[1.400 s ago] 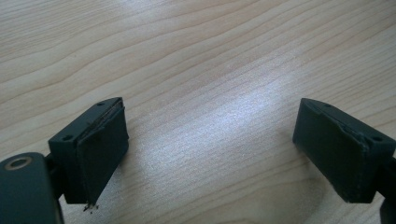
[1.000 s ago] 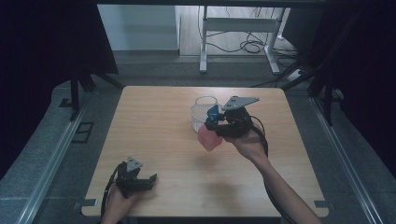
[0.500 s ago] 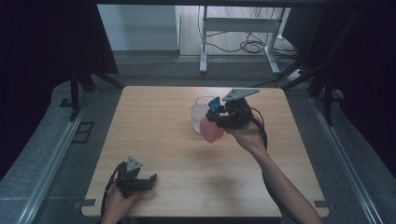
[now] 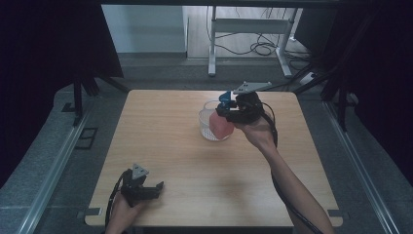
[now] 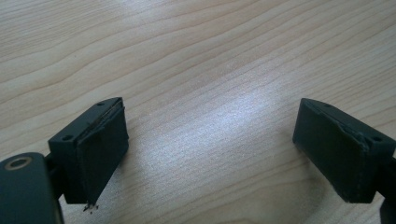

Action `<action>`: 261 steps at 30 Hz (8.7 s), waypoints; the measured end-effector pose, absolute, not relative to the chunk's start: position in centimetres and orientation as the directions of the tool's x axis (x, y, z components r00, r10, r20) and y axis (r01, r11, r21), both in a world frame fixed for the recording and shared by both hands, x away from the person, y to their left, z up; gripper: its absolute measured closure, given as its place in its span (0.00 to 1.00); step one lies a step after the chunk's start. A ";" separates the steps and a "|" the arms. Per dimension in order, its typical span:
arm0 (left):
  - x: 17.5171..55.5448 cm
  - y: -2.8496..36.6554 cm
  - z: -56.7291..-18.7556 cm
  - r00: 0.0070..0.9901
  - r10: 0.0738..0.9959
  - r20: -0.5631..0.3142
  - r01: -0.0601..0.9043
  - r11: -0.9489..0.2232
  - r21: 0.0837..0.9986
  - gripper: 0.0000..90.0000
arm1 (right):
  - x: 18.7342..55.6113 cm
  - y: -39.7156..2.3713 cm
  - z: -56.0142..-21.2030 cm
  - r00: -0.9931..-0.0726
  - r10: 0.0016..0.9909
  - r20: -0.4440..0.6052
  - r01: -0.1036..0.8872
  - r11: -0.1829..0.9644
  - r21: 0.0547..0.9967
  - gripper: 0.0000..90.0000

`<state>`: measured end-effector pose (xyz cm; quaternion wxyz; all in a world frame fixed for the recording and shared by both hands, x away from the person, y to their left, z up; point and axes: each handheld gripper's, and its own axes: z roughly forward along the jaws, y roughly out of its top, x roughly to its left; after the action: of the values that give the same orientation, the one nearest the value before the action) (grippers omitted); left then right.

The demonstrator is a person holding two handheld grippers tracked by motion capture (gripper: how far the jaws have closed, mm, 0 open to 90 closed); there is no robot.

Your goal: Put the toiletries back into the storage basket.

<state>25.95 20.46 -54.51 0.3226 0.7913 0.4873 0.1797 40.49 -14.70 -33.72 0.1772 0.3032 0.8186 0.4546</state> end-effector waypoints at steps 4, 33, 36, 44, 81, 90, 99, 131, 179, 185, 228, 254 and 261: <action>26.0 20.5 -54.5 0.460 0.887 -0.030 0.655 -0.317 0.686 0.11 | 41.2 -14.7 -33.5 -0.742 0.670 -0.022 0.338 0.402 0.851 0.59; 26.0 20.5 -54.5 0.462 0.886 -0.030 0.654 -0.318 0.687 0.11 | 46.0 -14.0 -34.4 -0.678 0.735 -0.029 0.369 0.374 0.851 0.59; 26.0 20.5 -54.5 0.462 0.886 -0.030 0.654 -0.318 0.687 0.11 | 46.3 -13.9 -34.7 -0.676 0.736 -0.028 0.371 0.374 0.850 0.59; 26.0 20.5 -54.5 0.463 0.886 -0.031 0.655 -0.318 0.685 0.11 | 46.9 -13.6 -35.8 -0.670 0.742 -0.025 0.382 0.374 0.845 0.59; 26.0 20.5 -54.5 0.462 0.886 -0.030 0.655 -0.318 0.685 0.11 | 48.0 -12.4 -41.3 -0.679 0.734 0.002 0.431 0.396 0.811 0.59; 26.0 20.5 -54.5 0.463 0.886 -0.028 0.655 -0.320 0.685 0.11 | 48.3 -12.2 -42.8 -0.681 0.733 0.014 0.449 0.402 0.798 0.59; 26.0 20.5 -54.5 0.462 0.886 -0.029 0.655 -0.319 0.685 0.11 | 48.7 -12.2 -43.7 -0.678 0.735 0.030 0.464 0.396 0.792 0.59; 26.0 20.5 -54.5 0.464 0.886 -0.029 0.654 -0.321 0.685 0.11 | 48.0 -13.3 -42.9 -0.690 0.723 0.043 0.464 0.396 0.792 0.30; 25.9 20.5 -54.5 0.462 0.886 -0.029 0.655 -0.320 0.685 0.11 | 42.4 -15.8 -41.8 -0.747 0.664 0.031 0.415 0.429 0.803 0.14; 25.9 20.5 -54.5 0.462 0.886 -0.029 0.655 -0.319 0.685 0.11 | 41.6 -16.3 -41.9 -0.753 0.658 0.028 0.408 0.433 0.804 0.12; 25.9 20.4 -54.5 0.458 0.889 -0.031 0.658 -0.315 0.684 0.11 | 34.2 -20.5 -44.9 -0.776 0.631 0.014 0.420 0.500 0.757 0.05; 25.9 20.4 -54.5 0.457 0.889 -0.031 0.658 -0.314 0.684 0.11 | 29.1 -23.3 -47.2 -0.773 0.634 -0.005 0.409 0.504 0.761 0.05; 25.9 20.4 -54.5 0.457 0.889 -0.031 0.658 -0.314 0.684 0.11 | 27.9 -24.5 -47.6 -0.758 0.652 -0.015 0.412 0.496 0.764 0.06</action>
<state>25.89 20.42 -54.49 0.3216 0.7906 0.4893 0.1793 27.91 -24.47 -47.60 0.1528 0.3127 0.8513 0.3927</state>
